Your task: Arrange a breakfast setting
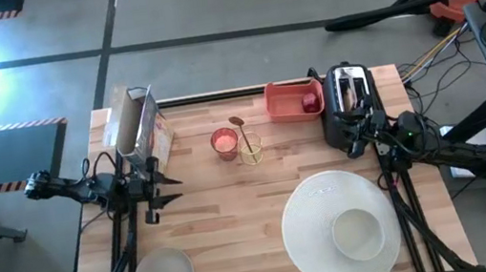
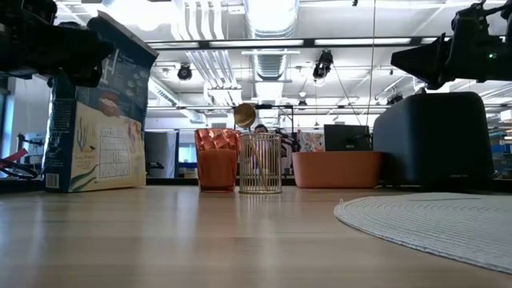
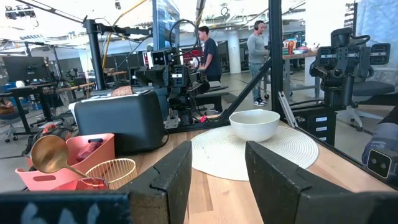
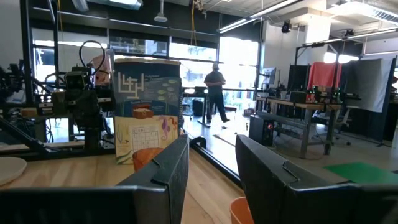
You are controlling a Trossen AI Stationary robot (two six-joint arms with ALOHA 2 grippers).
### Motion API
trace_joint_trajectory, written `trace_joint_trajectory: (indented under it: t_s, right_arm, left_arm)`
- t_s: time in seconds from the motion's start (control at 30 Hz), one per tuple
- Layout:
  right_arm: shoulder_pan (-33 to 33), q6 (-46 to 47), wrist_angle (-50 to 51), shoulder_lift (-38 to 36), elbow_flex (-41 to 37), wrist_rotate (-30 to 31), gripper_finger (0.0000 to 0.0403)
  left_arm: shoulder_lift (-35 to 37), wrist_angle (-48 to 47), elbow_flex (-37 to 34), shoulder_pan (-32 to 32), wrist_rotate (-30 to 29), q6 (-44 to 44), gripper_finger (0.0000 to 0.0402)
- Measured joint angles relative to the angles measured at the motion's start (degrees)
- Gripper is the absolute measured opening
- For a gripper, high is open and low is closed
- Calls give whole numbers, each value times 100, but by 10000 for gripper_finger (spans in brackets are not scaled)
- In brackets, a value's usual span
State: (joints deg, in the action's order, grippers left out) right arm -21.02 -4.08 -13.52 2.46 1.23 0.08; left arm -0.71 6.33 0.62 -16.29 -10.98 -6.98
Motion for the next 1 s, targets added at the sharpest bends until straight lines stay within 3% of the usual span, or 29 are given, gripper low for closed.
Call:
trace_joint_trajectory:
  t_s: [0.5,0.9,1.0]
  right_arm:
    - [-2,0,0,0,-1,2,123]
    - [0,0,0,-1,0,2,123]
    - [0,0,0,-2,0,2,123]
  left_arm:
    - [0,50,0,2,0,0,135]
    - [0,873,1,0,0,8,135]
    - [-2,1202,1,0,0,359,135]
